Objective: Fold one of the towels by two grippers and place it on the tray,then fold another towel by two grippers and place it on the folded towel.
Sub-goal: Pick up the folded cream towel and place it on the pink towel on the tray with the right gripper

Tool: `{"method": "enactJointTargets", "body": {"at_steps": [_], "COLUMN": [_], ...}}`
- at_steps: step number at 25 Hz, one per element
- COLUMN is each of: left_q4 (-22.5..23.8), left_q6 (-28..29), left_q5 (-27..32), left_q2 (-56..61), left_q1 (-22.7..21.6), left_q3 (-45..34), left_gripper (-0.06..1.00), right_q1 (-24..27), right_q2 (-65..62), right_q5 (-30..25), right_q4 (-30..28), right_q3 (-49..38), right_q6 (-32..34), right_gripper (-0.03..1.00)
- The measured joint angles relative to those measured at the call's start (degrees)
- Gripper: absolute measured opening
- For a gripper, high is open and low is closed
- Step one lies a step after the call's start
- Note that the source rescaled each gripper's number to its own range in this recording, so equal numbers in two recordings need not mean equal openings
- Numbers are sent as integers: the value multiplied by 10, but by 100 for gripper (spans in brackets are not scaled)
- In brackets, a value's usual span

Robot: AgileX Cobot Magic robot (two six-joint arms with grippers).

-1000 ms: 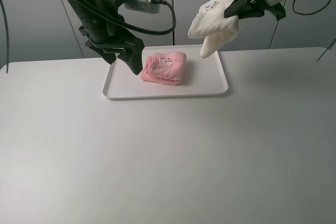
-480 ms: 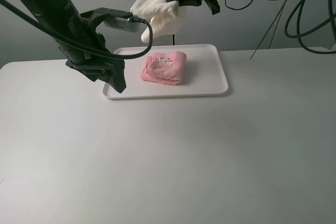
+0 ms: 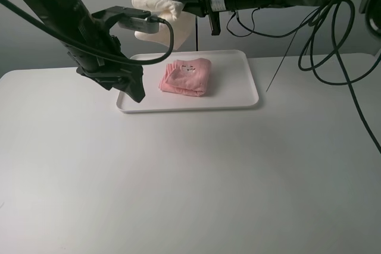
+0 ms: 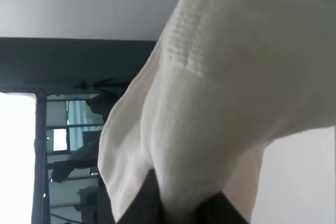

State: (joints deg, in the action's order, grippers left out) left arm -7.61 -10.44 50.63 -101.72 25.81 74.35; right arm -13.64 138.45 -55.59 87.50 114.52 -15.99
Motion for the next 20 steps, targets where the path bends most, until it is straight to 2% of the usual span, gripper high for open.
{"method": "enactJointTargets", "body": {"at_steps": [3, 6, 9, 13, 16, 20], "left_q4": [0, 0, 0, 0, 0, 0], "left_q6": [0, 0, 0, 0, 0, -1], "left_q5": [-4, -6, -6, -7, -9, -10], "left_q2": [0, 0, 0, 0, 0, 0], "left_q1": [0, 0, 0, 0, 0, 0], "left_q3": [0, 0, 0, 0, 0, 0], "left_gripper": [99, 99, 99, 99, 99, 99], "right_q1": [0, 0, 0, 0, 0, 0], "right_q2": [2, 2, 2, 2, 9, 34], "right_q5": [6, 20, 35, 31, 13, -6], "right_q4": [11, 34, 32, -31, -92, -109], "right_q3": [0, 0, 0, 0, 1, 1], "right_q6": [-9, -52, -102, -117, -96, -59], "right_gripper": [9, 9, 9, 9, 9, 9]}}
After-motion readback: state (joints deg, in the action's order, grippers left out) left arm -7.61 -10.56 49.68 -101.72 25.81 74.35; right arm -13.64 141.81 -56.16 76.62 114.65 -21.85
